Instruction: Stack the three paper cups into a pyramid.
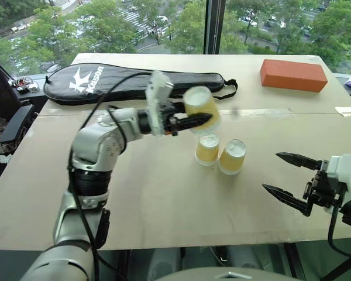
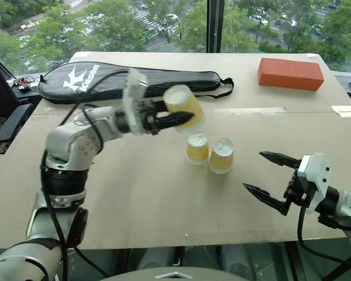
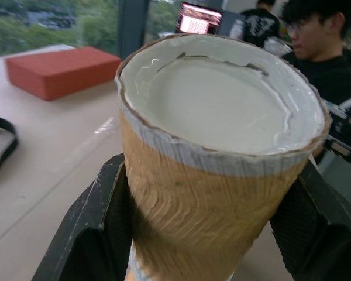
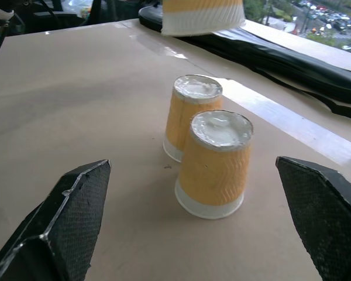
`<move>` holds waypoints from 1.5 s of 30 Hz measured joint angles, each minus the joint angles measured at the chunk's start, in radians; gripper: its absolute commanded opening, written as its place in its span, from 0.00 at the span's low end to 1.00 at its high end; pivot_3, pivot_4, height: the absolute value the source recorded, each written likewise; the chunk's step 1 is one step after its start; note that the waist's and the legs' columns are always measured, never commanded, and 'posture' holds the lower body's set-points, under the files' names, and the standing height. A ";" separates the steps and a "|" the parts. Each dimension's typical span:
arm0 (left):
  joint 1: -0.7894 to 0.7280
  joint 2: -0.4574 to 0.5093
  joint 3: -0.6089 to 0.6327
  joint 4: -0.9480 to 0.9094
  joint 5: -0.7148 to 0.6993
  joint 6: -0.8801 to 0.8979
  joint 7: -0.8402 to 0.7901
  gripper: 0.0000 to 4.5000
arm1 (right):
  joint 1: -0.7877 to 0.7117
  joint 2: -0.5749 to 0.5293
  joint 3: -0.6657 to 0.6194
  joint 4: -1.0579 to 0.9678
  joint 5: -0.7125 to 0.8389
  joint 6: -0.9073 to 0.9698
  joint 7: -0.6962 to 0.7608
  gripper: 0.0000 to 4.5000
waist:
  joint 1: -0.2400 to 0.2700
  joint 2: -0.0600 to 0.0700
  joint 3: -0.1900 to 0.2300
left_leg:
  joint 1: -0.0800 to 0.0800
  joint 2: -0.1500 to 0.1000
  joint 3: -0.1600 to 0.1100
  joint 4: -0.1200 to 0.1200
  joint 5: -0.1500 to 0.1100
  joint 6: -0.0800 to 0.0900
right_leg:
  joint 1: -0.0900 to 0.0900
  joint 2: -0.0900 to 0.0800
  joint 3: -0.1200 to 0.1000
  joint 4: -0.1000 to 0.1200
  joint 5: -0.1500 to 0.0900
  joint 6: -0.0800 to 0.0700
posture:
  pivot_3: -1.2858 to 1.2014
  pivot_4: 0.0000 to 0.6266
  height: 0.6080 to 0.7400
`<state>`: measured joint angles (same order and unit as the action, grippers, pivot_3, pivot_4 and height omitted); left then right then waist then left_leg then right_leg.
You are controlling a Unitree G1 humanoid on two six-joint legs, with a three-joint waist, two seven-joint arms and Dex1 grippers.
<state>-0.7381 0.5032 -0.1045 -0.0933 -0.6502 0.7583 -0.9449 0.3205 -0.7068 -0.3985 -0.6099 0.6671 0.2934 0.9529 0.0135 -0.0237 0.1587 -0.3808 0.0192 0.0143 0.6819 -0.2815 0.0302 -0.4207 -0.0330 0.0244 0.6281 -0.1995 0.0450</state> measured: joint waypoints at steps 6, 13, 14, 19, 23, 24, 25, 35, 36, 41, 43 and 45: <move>-0.022 -0.028 -0.079 0.068 0.065 -0.021 -0.055 0.56 | 0.081 0.007 -0.078 0.023 -0.009 -0.047 0.020 1.00 | -0.005 0.000 0.000 | 0.001 0.000 0.000 0.000 0.000 0.000 | 0.000 0.001 0.001 0.000 0.000 -0.001 | 0.52 0.24 1.00; -0.067 -0.059 -0.108 0.142 0.127 -0.052 -0.087 0.56 | 0.082 0.003 -0.139 0.085 0.006 -0.071 0.045 1.00 | -0.002 0.000 0.000 | 0.000 0.000 0.001 0.001 0.000 0.000 | 0.000 0.001 0.001 0.000 0.000 -0.001 | 0.52 0.24 1.00; -0.071 -0.061 -0.109 0.147 0.137 -0.055 -0.088 0.56 | 0.076 -0.003 -0.145 0.098 0.009 -0.071 0.052 1.00 | -0.002 0.000 0.000 | 0.000 0.000 0.001 0.001 0.000 0.000 | 0.000 0.001 0.001 0.000 0.000 -0.001 | 0.52 0.24 1.00; -0.099 -0.084 -0.136 0.191 0.168 -0.073 -0.115 0.56 | -0.009 -0.095 -0.193 0.190 0.037 -0.061 0.113 1.00 | -0.002 0.000 0.000 | 0.000 0.000 0.001 0.001 0.000 0.000 | 0.000 0.001 0.002 0.000 0.000 -0.002 | 0.52 0.24 1.00; -0.102 -0.096 -0.142 0.217 0.191 -0.088 -0.131 0.56 | -0.033 -0.118 -0.199 0.196 0.054 -0.042 0.135 1.00 | -0.001 0.000 0.000 | -0.001 0.000 -0.001 0.001 0.000 0.000 | 0.000 0.001 0.001 0.000 0.001 -0.001 | 0.52 0.24 1.00; -0.104 -0.098 -0.142 0.221 0.197 -0.090 -0.138 0.56 | -0.033 -0.118 -0.199 0.196 0.055 -0.037 0.136 1.00 | -0.001 0.000 0.000 | -0.001 0.000 -0.001 0.001 0.000 0.000 | 0.000 0.001 0.001 0.000 0.001 -0.001 | 0.52 0.24 1.00; -0.106 -0.101 -0.143 0.222 0.202 -0.092 -0.144 0.56 | -0.033 -0.118 -0.199 0.196 0.055 -0.035 0.136 1.00 | -0.001 0.000 0.000 | -0.001 0.000 0.000 0.001 0.000 0.000 | 0.000 0.001 0.001 0.000 0.001 -0.001 | 0.52 0.24 1.00; -0.115 -0.133 -0.155 0.246 0.255 -0.128 -0.170 0.93 | -0.033 -0.106 -0.199 0.152 0.076 -0.013 0.125 1.00 | -0.002 0.000 0.000 | -0.001 0.000 0.000 0.001 0.000 0.000 | 0.000 0.000 0.001 0.000 0.000 -0.001 | 0.52 0.24 1.00; -0.115 -0.132 -0.158 0.248 0.259 -0.130 -0.171 0.98 | -0.033 -0.104 -0.199 0.148 0.081 -0.013 0.124 1.00 | -0.002 0.000 0.000 | -0.001 0.000 0.000 0.001 0.000 0.000 | 0.000 0.000 0.001 0.000 0.000 -0.001 | 0.52 0.24 1.00; -0.115 -0.129 -0.164 0.246 0.269 -0.132 -0.178 0.98 | -0.035 -0.084 -0.199 0.128 0.114 0.007 0.105 1.00 | -0.002 0.000 0.000 | -0.001 0.000 0.000 0.001 0.000 0.000 | 0.000 0.000 0.001 0.000 0.001 -0.001 | 0.52 0.24 1.00; -0.115 -0.125 -0.149 0.226 0.265 -0.127 -0.169 0.98 | -0.035 -0.078 -0.198 0.118 0.119 0.009 0.102 1.00 | -0.002 0.000 0.000 | -0.001 0.000 0.000 0.001 0.000 0.000 | 0.000 0.000 0.001 0.000 0.001 -0.001 | 0.52 0.24 1.00; -0.113 -0.105 -0.117 0.178 0.251 -0.103 -0.154 0.98 | -0.036 -0.073 -0.195 0.114 0.122 0.010 0.097 1.00 | -0.002 0.000 0.000 | -0.001 0.000 0.000 0.001 0.000 0.000 | 0.000 0.000 0.001 0.000 0.001 0.000 | 0.52 0.24 1.00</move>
<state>-0.8510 0.3980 -0.2219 0.0844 -0.3996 0.6552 -1.0987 0.2847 -0.7802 -0.5940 -0.4961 0.7891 0.3033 1.0503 0.0112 -0.0232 0.1591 -0.3815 0.0192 0.0140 0.6830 -0.2816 0.0304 -0.4208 -0.0326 0.0254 0.6280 -0.1986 0.0447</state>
